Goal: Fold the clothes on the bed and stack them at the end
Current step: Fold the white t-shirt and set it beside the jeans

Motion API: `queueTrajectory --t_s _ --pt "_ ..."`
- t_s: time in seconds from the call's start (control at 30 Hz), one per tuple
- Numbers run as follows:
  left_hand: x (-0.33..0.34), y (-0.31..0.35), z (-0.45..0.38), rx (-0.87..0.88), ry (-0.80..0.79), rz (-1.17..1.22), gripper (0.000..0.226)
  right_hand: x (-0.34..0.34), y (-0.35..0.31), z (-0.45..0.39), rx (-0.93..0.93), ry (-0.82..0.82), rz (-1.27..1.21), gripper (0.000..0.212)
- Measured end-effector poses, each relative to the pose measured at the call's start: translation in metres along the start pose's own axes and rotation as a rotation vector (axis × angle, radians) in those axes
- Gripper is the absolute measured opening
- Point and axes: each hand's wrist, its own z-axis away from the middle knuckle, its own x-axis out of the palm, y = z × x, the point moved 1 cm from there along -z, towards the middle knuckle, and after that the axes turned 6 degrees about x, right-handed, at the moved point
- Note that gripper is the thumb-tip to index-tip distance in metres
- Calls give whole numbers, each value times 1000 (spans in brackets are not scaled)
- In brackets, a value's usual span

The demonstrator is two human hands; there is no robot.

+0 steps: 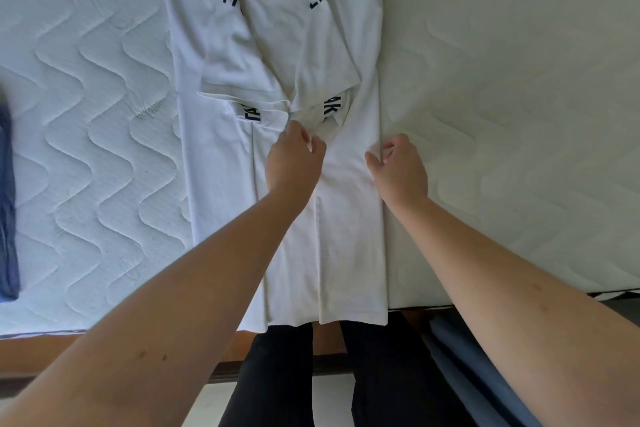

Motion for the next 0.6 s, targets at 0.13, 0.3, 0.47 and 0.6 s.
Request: queueTrajectory --t_s 0.13,0.3,0.47,0.6 --pt "-9 22 -48 144 84 -12 35 -4 -21 -21 -43 75 -57 42" --pt "-15 38 -119 -83 -76 -37 61 -8 -36 -52 -22 32 -138 46" --pt "-26 41 -160 -131 -272 147 30 -9 -45 -76 25 4 -215 48" --pt "-24 42 -160 -30 -315 135 32 -9 -53 -87 18 22 -251 43"
